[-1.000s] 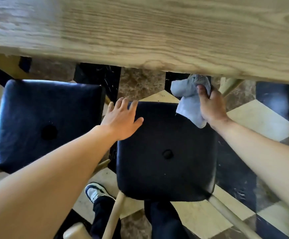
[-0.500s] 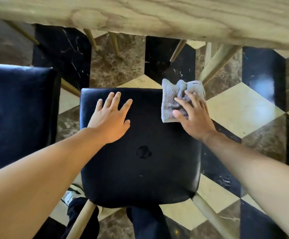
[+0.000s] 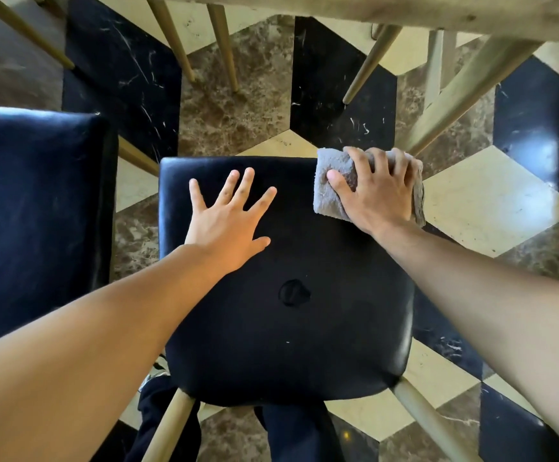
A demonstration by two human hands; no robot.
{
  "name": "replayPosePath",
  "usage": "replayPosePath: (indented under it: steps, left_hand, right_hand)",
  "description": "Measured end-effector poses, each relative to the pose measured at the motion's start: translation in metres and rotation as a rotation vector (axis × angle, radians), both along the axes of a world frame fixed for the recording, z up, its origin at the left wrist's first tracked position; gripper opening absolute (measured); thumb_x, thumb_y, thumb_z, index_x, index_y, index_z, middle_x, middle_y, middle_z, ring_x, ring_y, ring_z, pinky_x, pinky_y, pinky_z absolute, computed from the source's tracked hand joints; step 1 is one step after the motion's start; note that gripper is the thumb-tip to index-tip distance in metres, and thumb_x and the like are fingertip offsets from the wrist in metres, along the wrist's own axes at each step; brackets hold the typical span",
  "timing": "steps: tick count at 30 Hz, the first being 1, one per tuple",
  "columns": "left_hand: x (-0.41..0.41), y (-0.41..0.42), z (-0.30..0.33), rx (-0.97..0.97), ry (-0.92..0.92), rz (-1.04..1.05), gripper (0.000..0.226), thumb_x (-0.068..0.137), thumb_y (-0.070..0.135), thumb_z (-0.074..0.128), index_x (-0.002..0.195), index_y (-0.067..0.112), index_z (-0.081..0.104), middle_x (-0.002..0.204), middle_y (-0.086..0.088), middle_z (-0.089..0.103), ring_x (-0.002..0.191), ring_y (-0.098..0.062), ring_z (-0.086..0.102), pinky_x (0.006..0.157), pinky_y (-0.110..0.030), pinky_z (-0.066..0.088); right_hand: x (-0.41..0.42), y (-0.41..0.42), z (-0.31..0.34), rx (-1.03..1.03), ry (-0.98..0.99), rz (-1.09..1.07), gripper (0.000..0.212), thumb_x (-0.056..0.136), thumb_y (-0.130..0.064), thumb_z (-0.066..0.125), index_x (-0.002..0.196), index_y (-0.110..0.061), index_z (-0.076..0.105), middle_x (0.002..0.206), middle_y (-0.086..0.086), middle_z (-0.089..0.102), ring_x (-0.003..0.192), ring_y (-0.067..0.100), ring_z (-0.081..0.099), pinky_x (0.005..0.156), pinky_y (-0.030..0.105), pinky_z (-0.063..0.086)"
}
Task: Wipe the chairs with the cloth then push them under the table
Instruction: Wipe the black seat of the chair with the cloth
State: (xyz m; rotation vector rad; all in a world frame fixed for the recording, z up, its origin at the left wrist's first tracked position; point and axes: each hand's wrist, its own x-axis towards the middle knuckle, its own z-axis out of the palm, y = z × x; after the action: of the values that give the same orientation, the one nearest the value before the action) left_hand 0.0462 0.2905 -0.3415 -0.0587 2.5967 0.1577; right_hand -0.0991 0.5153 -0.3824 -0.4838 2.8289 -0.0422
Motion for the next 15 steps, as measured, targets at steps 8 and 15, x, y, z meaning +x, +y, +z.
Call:
replayPosePath:
  steps: [8, 15]
  left_hand:
    - [0.006, -0.029, 0.008, 0.183, 0.074, 0.141, 0.086, 0.094, 0.041, 0.061, 0.157, 0.004, 0.016, 0.167, -0.014, 0.000, 0.154, -0.026, -0.002, 0.124, -0.048, 0.013]
    - [0.033, -0.095, 0.029, 0.014, 0.227, 0.448, 0.041, 0.087, 0.009, 0.057, 0.126, -0.004, 0.050, 0.131, -0.024, 0.049, 0.121, -0.044, 0.047, 0.096, -0.053, 0.043]
  right_hand:
    - [0.036, -0.121, 0.002, -0.055, 0.025, 0.144, 0.065, 0.096, -0.071, 0.024, 0.129, -0.029, 0.061, 0.129, 0.004, 0.065, 0.117, 0.034, 0.053, 0.106, 0.056, 0.032]
    - [0.089, -0.234, 0.007, -0.106, -0.042, 0.297, 0.060, 0.099, -0.063, 0.027, 0.139, -0.027, 0.053, 0.138, 0.002, 0.058, 0.125, 0.034, 0.046, 0.115, 0.060, 0.022]
